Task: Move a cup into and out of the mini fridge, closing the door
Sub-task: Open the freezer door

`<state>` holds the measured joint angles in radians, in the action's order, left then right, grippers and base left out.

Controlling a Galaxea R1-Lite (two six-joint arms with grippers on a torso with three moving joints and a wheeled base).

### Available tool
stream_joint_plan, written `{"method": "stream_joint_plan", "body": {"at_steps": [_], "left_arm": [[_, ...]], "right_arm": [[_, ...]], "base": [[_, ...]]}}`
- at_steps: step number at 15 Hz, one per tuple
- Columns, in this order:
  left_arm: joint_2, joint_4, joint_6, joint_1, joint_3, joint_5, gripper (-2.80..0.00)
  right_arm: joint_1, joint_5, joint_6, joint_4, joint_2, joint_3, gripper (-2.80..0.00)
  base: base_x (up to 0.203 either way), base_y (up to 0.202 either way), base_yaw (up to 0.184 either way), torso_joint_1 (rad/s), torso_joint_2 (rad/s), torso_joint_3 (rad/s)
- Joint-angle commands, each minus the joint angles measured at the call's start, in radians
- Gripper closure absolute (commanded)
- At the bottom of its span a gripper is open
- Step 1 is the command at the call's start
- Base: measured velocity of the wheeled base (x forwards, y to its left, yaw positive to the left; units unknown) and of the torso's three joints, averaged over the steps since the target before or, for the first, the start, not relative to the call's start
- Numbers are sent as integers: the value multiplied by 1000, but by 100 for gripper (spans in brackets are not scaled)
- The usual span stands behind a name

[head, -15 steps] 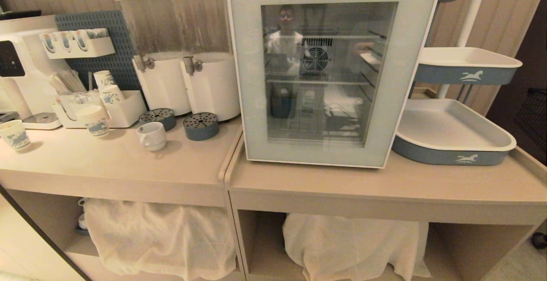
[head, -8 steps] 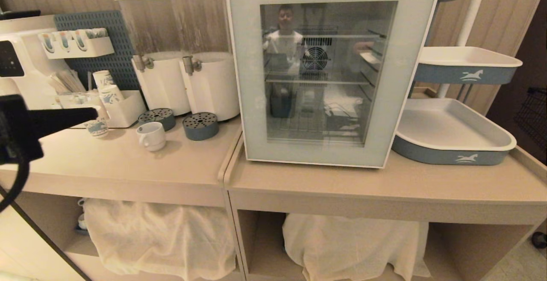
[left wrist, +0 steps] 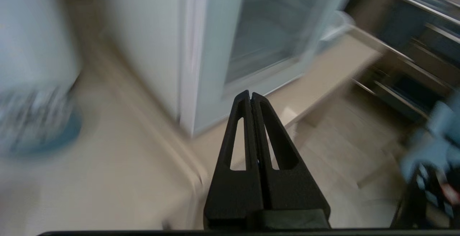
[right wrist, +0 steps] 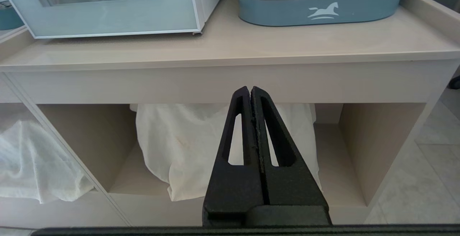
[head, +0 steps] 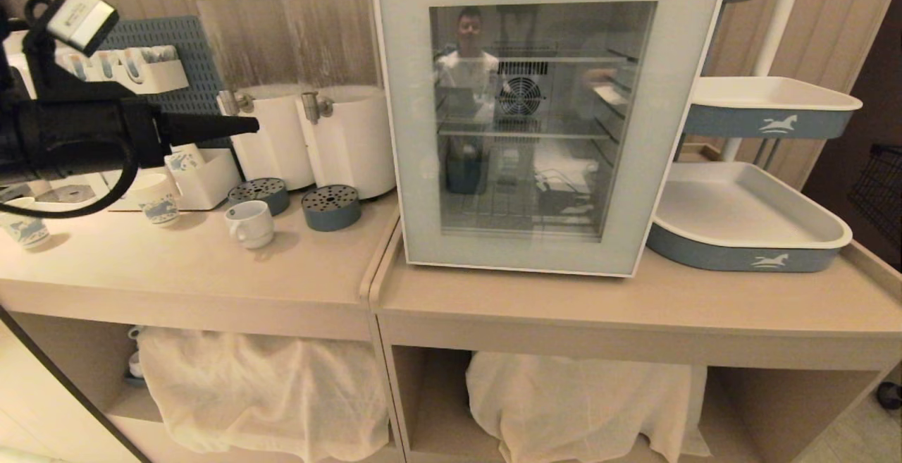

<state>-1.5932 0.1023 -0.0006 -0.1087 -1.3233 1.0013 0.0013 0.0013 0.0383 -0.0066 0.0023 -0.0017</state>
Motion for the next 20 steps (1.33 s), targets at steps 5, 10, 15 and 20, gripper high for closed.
{"method": "stream_joint_plan", "body": {"at_steps": [5, 10, 15, 20], "left_arm": [[-368, -28, 50, 91, -309, 70, -100], [-513, -14, 136, 125, -382, 181, -280], [-554, 4, 168, 162, -418, 177, -280], [-553, 4, 163, 176, -433, 181, -280]], "right_arm": [[0, 0, 0, -1, 1, 0, 0], [0, 0, 2, -3, 1, 0, 0], [0, 0, 2, -3, 1, 2, 0], [0, 0, 0, -3, 1, 2, 0]], "base": [[0, 0, 0, 0, 0, 0], [0, 0, 0, 0, 0, 0], [0, 0, 0, 0, 0, 0], [0, 0, 0, 0, 0, 0]]}}
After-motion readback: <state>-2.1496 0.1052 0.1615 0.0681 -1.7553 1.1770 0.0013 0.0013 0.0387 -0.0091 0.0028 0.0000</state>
